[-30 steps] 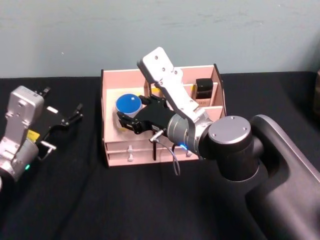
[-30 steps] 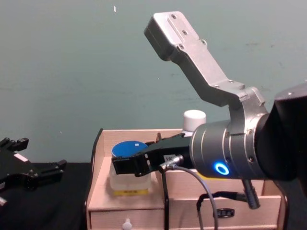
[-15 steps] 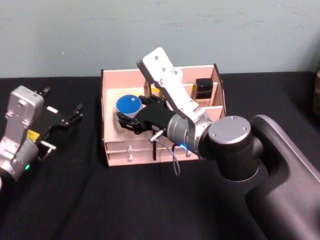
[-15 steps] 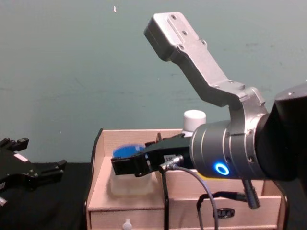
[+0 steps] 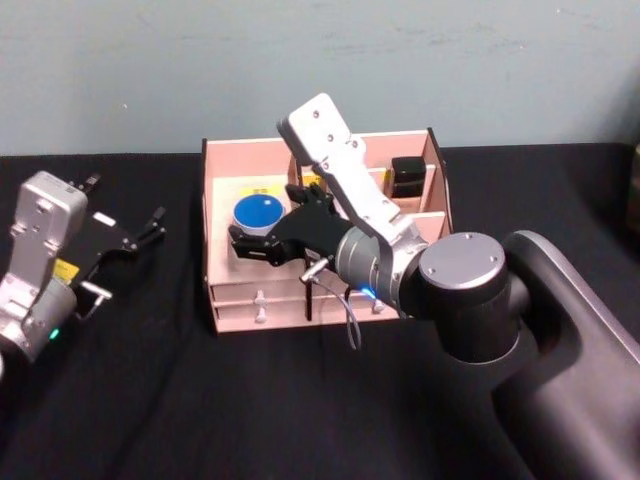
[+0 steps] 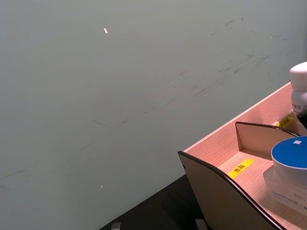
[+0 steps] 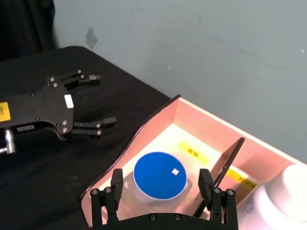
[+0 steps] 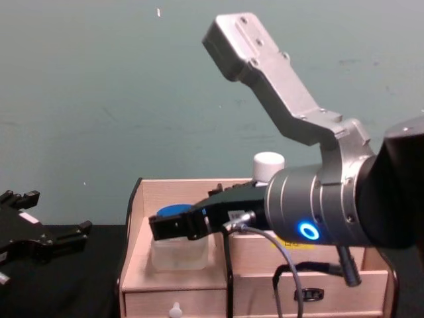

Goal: Pick up the facial cleanser and watermelon frost from the table and place them into the tiered storage box.

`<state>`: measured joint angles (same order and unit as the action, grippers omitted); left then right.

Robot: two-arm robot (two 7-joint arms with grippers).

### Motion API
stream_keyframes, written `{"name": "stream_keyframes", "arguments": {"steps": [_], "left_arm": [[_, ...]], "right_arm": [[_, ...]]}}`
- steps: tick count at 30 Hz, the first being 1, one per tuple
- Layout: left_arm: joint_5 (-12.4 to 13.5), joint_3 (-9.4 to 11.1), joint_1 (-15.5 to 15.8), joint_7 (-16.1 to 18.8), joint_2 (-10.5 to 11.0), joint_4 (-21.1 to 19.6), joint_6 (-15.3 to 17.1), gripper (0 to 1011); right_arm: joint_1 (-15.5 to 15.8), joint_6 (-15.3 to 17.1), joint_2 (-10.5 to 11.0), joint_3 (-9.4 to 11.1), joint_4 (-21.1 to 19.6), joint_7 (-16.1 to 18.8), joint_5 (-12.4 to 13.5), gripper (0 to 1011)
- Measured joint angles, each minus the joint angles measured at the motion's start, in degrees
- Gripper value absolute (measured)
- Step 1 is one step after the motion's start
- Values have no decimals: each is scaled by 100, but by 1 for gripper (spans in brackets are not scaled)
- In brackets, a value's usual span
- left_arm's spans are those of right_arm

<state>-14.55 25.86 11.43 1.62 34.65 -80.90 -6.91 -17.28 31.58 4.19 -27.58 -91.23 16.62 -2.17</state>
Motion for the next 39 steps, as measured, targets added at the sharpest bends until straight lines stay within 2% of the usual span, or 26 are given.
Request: {"name": "stream_keyframes", "arguments": {"steps": [8,14,18,24,25,29,30,31,34,35,39], "left_arm": [[0,0,0,0,0,0,0,1001],[0,0,0,0,0,0,0,1001],[0,0,0,0,0,0,0,1001],[0,0,0,0,0,0,0,1001],[0,0,0,0,0,0,0,1001],[0,0,0,0,0,0,0,1001],[0,0,0,0,0,0,0,1001],[0,0,0,0,0,0,0,1001],[0,0,0,0,0,0,0,1001],[0,0,0,0,0,0,0,1001],[0,0,0,0,0,0,0,1001]], "right_arm": [[160,-283,66,77,-384,40,-106,1000],[492,-798,180,180,-877,-146,-272,1000],[766,-1163,242,337,-1178,-395,-419,1000],[1198,-1651,309,778,-1605,-763,-512,1000],[1307,-1773,320,910,-1693,-838,-512,1000],[1525,-1972,310,1207,-1820,-986,-486,1000],[1631,-2068,297,1355,-1863,-1061,-462,1000],[1726,-2154,288,1496,-1885,-1130,-442,1000],[1840,-2249,269,1681,-1893,-1210,-419,1000],[1909,-2307,258,1800,-1891,-1260,-414,1000],[2042,-2416,225,2028,-1848,-1368,-414,1000]]}}
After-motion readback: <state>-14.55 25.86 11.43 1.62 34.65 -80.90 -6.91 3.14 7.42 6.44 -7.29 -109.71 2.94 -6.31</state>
